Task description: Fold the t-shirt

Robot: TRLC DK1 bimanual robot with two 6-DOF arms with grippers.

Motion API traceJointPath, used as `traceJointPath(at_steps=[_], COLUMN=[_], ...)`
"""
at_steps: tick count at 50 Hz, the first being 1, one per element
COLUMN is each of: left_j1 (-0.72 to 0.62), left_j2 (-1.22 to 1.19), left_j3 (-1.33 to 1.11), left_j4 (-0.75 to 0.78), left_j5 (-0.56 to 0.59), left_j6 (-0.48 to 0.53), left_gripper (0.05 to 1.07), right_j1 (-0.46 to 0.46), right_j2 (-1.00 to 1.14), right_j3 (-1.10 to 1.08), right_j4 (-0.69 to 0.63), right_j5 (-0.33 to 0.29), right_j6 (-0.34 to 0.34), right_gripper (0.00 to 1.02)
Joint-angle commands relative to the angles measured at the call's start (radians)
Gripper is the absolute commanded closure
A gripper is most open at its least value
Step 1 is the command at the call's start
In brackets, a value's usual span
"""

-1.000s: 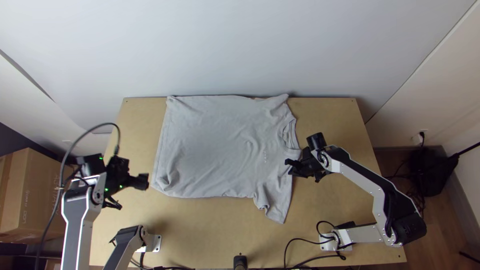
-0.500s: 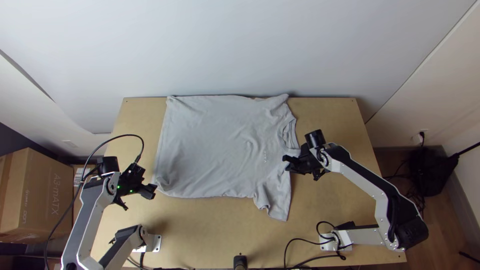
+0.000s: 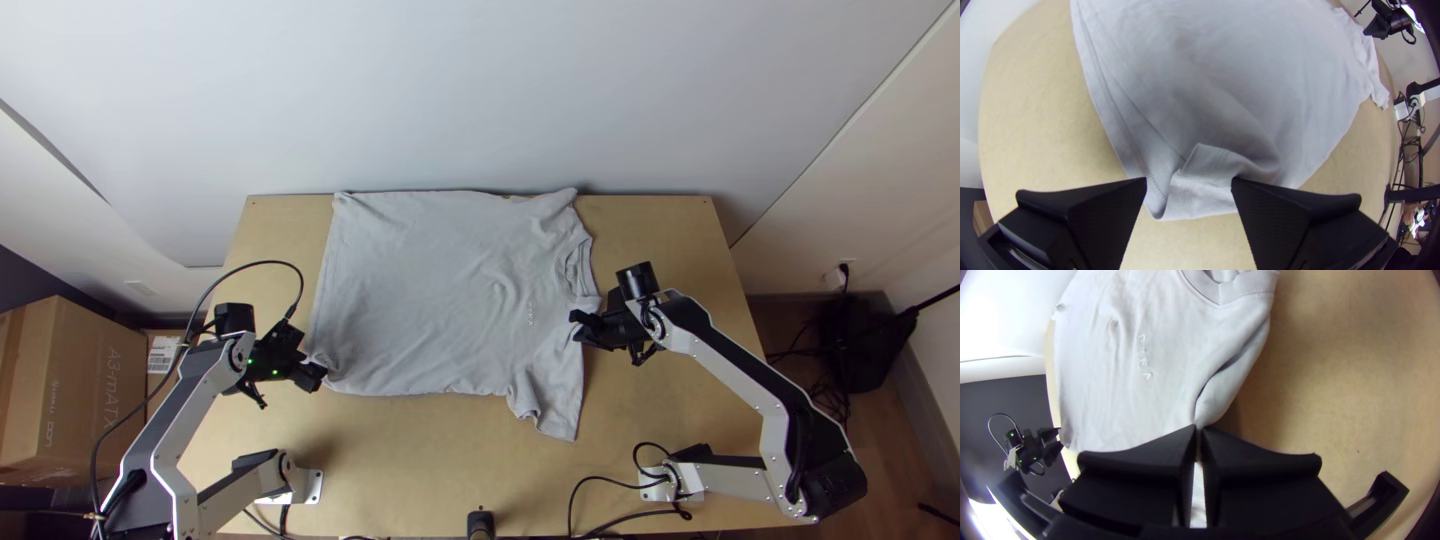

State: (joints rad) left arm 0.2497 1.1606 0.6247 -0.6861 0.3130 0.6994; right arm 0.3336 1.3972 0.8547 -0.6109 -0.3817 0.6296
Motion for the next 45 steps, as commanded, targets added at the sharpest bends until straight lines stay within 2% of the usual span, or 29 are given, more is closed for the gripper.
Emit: traceJointPath(at_steps=[1, 7, 9, 10, 22, 35, 41, 45], left_j1=[-0.013, -0.017, -0.017, -0.017, 0.083, 0.172, 0.175, 0.157], left_j2=[0.021, 0.014, 0.01, 0.008, 0.002, -0.047, -0.073, -0.099], left_j3=[0.001, -0.011, -0.016, -0.017, 0.032, 0.13, 0.199, 0.219], left_j4=[0.013, 0.025, 0.028, 0.033, 0.02, -0.072, -0.115, -0.084], left_j5=[0.051, 0.087, 0.1, 0.103, 0.107, 0.135, 0.144, 0.141], left_j6=[-0.021, -0.047, -0.046, -0.046, -0.044, -0.047, -0.115, -0.192], left_gripper=[0.42, 0.84, 1.02, 1.05, 1.04, 1.04, 1.04, 1.05], right_j1=[0.007, 0.004, -0.001, -0.002, -0.071, -0.143, -0.148, -0.148], right_j2=[-0.037, -0.06, -0.069, -0.073, -0.181, -0.325, -0.356, -0.376], right_j3=[-0.032, -0.049, -0.055, -0.06, -0.095, -0.1, -0.102, -0.105], right_j4=[-0.006, -0.006, -0.006, -0.006, -0.009, -0.069, -0.089, -0.087], right_j5=[0.003, 0.003, 0.004, 0.003, 0.004, 0.004, 0.004, 0.004], right_j6=[0.032, 0.036, 0.036, 0.036, 0.035, 0.038, 0.044, 0.045], right_gripper=[1.0, 1.0, 1.0, 1.0, 1.0, 1.0, 1.0, 1.0])
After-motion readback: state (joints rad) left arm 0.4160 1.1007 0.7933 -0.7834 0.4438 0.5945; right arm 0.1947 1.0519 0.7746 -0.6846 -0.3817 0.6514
